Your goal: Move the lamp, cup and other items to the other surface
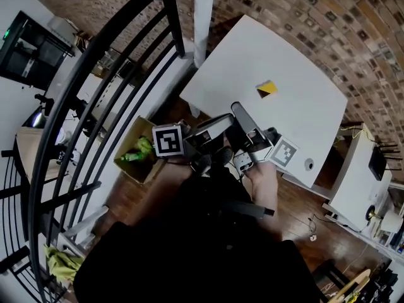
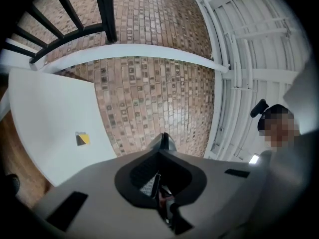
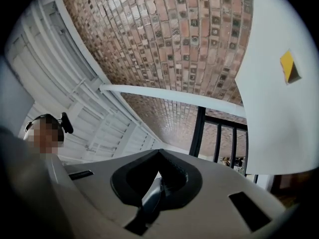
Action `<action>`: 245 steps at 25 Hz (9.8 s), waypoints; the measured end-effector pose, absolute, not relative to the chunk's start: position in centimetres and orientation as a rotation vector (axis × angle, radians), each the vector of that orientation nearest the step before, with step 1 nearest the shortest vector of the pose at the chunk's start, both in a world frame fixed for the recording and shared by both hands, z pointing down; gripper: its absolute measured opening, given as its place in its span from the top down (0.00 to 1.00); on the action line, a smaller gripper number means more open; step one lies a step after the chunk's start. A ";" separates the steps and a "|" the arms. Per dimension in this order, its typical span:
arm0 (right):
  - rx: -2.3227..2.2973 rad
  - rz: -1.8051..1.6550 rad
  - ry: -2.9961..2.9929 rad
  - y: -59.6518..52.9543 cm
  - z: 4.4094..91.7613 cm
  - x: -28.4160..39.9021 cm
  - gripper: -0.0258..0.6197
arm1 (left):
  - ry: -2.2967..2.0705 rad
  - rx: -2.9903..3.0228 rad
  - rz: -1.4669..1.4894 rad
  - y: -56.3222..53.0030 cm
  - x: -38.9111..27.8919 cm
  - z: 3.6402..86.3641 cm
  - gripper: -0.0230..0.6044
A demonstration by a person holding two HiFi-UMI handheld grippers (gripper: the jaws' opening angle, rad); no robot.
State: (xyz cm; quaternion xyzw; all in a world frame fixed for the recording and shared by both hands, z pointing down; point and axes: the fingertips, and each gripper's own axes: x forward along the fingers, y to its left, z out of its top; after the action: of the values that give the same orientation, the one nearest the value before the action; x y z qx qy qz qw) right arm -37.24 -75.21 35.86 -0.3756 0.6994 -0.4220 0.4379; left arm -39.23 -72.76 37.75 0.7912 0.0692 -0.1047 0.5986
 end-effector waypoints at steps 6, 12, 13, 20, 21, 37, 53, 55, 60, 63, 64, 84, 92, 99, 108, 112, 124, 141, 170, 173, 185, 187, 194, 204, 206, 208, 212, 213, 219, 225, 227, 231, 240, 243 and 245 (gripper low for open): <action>-0.879 -1.048 1.756 -77.9 35.8 -32.6 0.93 | 0.118 1.879 -0.246 -75.5 -34.6 37.5 0.96; -0.861 -1.051 1.736 -79.0 36.8 -27.1 0.93 | 0.093 1.883 -0.217 -76.8 -29.1 38.5 0.96; -0.863 -1.046 1.724 -78.9 37.1 -26.0 0.93 | 0.096 1.882 -0.206 -76.6 -28.1 38.6 0.96; -0.884 -0.988 1.623 -76.9 37.9 -19.7 0.93 | 0.113 1.875 -0.104 -75.5 -22.6 39.6 0.96; -0.896 -0.976 1.611 -76.7 37.9 -18.7 0.93 | 0.121 1.876 -0.094 -75.6 -21.9 39.6 0.96; -1.379 -0.825 1.331 -80.2 42.6 -11.7 0.93 | 0.445 1.743 0.052 -82.8 -17.6 40.9 0.96; -2.094 -0.988 1.081 -79.2 56.9 -9.8 0.50 | 0.581 1.618 0.122 -87.1 -17.9 43.5 0.96; -2.166 -1.039 1.057 -79.3 58.8 -9.0 0.44 | 0.568 1.627 0.120 -87.7 -17.8 43.6 0.96; -2.331 -1.199 1.025 -80.0 64.1 -8.0 0.29 | 0.529 1.639 0.121 -88.7 -17.9 43.9 0.96; -2.399 -1.298 1.032 -80.6 66.8 -7.9 0.27 | 0.513 1.653 0.118 -88.9 -18.1 43.9 0.96; -2.420 -1.324 1.043 -80.9 67.6 -8.0 0.27 | 0.507 1.657 0.115 -89.1 -18.2 43.8 0.96; -2.674 -1.463 1.190 -79.4 70.9 -7.1 0.33 | 0.508 1.681 0.141 -88.0 -17.5 43.6 0.96; -2.718 -1.537 1.208 -79.8 73.3 -6.7 0.48 | 0.500 1.693 0.133 -88.0 -17.7 43.1 0.96; -2.404 -1.321 1.162 -79.7 68.2 -7.4 0.48 | 0.520 1.687 0.134 -87.8 -17.5 43.1 0.96; -1.910 -0.895 1.026 -78.2 56.7 -6.9 0.48 | 0.599 1.648 0.173 -85.3 -16.8 42.8 0.96; -1.814 -0.810 1.014 -77.6 53.5 -7.8 0.48 | 0.632 1.635 0.195 -84.1 -17.0 42.8 0.96; -1.608 -0.509 0.944 -74.6 44.7 -11.4 0.49 | 0.758 1.562 0.269 -80.8 -18.5 42.8 0.96; -1.575 -0.285 0.862 -63.0 40.5 -14.0 0.49 | 0.919 1.511 0.393 -69.7 -18.5 41.8 0.96; -1.589 0.150 0.558 -12.8 39.0 -22.3 0.49 | 1.254 1.493 0.682 -23.2 -24.4 39.7 0.96; -1.588 0.199 0.532 -9.8 38.7 -23.6 0.49 | 1.297 1.485 0.719 -20.1 -25.1 39.5 0.96; -1.631 0.305 0.403 -2.2 39.7 -25.7 0.49 | 1.438 1.389 0.840 -11.5 -25.3 40.2 0.96; -1.650 0.300 0.382 -1.3 40.0 -25.1 0.49 | 1.451 1.346 0.854 -9.8 -24.3 40.5 0.96; -1.708 0.298 0.285 4.1 40.2 -19.6 0.49 | 1.486 1.243 0.859 -4.2 -17.7 40.0 0.96; -1.753 0.267 0.253 6.2 39.8 -8.5 0.49 | 1.469 1.182 0.855 -1.4 -6.1 40.2 0.96; -1.767 0.259 0.245 6.4 39.7 -6.9 0.49 | 1.463 1.173 0.858 -1.1 -4.3 40.4 0.96; -1.768 0.265 0.228 6.8 39.7 -5.8 0.49 | 1.466 1.154 0.858 -0.8 -3.0 40.6 0.96; -1.772 0.281 0.179 7.3 40.2 -4.4 0.49 | 1.474 1.107 0.869 -0.5 -1.0 41.2 0.96; -1.770 0.280 0.170 7.3 40.5 -3.9 0.49 | 1.471 1.099 0.874 -0.5 -0.5 41.4 0.96; -1.783 0.264 0.177 7.1 40.8 -1.7 0.49 | 1.456 1.106 0.870 -0.7 1.7 41.9 0.96; -1.745 0.249 0.212 8.0 41.2 1.2 0.49 | 1.428 1.141 0.882 0.1 3.6 42.2 0.96; -1.730 0.243 0.225 8.9 41.6 2.1 0.49 | 1.412 1.162 0.886 0.9 4.3 42.7 0.96; -1.705 0.229 0.252 12.0 42.1 3.9 0.49 | 1.396 1.213 0.871 3.5 5.8 42.8 0.96; -1.698 0.207 0.342 22.7 40.5 7.6 0.49 | 1.368 1.305 0.843 14.2 8.0 41.2 0.96; -1.688 0.204 0.363 26.5 40.5 8.3 0.49 | 1.370 1.337 0.828 18.0 8.4 41.0 0.96; -1.675 0.202 0.377 28.8 40.6 8.5 0.49 | 1.361 1.353 0.817 20.3 8.5 40.9 0.96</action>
State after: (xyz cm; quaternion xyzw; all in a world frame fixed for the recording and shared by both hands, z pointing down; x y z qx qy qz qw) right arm 8.45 28.77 40.55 -0.7372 0.1659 0.0887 0.6490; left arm 8.47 20.26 40.93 0.5603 0.5636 0.3383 0.5039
